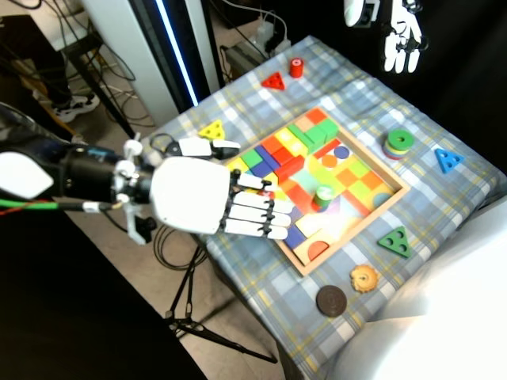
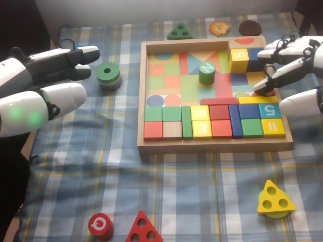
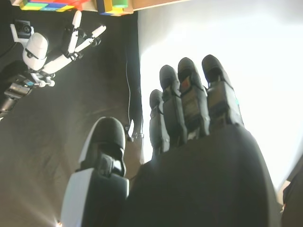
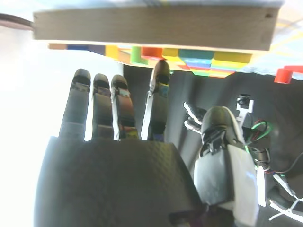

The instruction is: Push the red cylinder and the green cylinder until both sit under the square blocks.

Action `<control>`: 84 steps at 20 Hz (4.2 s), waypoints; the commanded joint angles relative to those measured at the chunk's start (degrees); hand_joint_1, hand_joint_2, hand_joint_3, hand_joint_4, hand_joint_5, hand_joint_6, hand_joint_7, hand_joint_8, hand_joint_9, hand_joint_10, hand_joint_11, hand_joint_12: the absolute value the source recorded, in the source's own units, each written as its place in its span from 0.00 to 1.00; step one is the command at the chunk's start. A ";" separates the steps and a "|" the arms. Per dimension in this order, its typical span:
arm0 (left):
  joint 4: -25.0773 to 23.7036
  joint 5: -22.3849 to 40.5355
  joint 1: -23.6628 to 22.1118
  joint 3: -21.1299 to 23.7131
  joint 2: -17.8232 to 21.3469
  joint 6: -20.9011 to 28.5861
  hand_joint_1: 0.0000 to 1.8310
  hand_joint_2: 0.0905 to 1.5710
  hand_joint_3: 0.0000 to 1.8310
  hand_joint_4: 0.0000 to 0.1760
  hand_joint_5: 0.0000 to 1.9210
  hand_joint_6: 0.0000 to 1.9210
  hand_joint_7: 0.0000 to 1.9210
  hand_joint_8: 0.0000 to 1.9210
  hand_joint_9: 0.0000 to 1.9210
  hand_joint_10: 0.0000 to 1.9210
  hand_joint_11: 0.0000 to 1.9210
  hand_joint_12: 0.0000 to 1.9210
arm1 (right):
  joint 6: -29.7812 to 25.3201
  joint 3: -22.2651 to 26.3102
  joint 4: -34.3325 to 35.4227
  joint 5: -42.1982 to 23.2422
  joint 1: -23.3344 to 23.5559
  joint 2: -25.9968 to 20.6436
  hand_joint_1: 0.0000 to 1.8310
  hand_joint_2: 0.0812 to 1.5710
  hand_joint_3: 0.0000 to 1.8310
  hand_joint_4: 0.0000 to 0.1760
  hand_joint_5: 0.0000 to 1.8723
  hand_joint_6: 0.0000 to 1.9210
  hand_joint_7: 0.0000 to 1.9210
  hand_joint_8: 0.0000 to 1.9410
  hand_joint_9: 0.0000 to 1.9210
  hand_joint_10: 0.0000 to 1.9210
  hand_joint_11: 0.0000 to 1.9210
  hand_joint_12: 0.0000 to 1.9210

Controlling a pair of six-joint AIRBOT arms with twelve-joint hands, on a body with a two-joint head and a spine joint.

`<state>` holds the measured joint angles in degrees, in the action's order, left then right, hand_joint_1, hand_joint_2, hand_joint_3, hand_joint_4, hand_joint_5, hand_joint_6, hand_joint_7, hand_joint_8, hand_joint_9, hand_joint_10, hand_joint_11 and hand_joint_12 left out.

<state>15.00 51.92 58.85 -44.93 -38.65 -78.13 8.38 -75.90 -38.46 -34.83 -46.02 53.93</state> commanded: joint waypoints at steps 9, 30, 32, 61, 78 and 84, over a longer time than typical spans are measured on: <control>0.06 6.69 -0.17 -0.11 0.11 0.46 0.15 0.88 0.00 0.81 0.16 0.00 0.23 0.00 0.17 0.00 0.00 0.22 | 2.92 1.25 7.67 -9.23 -0.96 -1.49 0.00 0.71 0.00 1.00 0.30 0.00 0.04 0.00 0.00 0.00 0.00 0.00; 0.17 6.42 -0.49 -0.43 0.00 0.46 0.15 0.89 0.00 0.72 0.16 0.00 0.24 0.00 0.17 0.00 0.00 0.24 | 0.87 -11.01 -0.14 -1.11 10.56 13.30 0.00 0.70 0.00 0.99 0.15 0.00 0.02 0.00 0.00 0.00 0.00 0.00; 0.16 6.40 -0.56 -0.41 0.00 0.46 0.15 0.89 0.00 0.67 0.16 0.00 0.24 0.00 0.17 0.00 0.00 0.24 | 0.79 -11.23 -0.26 -0.71 10.57 13.60 0.00 0.70 0.00 1.00 0.15 0.00 0.03 0.00 0.00 0.00 0.00 0.00; 0.04 6.60 -1.12 -0.53 0.00 0.49 0.21 0.89 0.00 0.57 0.19 0.00 0.25 0.00 0.16 0.00 0.00 0.24 | -5.77 -12.47 -12.75 4.24 10.77 15.83 0.00 0.74 0.00 0.92 0.17 0.00 0.02 0.00 0.00 0.00 0.00 0.00; 0.22 6.26 -1.10 -0.56 -0.18 0.66 0.21 0.89 0.00 0.66 0.19 0.00 0.25 0.00 0.17 0.00 0.00 0.25 | -7.43 -7.78 -17.66 4.40 10.77 9.76 0.00 0.72 0.00 0.96 0.15 0.00 0.00 0.00 0.00 0.00 0.00 0.00; 0.22 6.27 -1.08 -0.57 -0.23 0.68 0.20 0.90 0.00 0.66 0.18 0.00 0.25 0.00 0.16 0.00 0.00 0.24 | -7.43 -6.30 -17.96 4.40 10.74 7.82 0.00 0.70 0.00 0.90 0.15 0.00 0.02 0.01 0.00 0.00 0.00 0.00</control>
<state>15.40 51.44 58.61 -45.23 -38.72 -77.95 1.04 -82.15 -58.35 -27.49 -35.81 61.82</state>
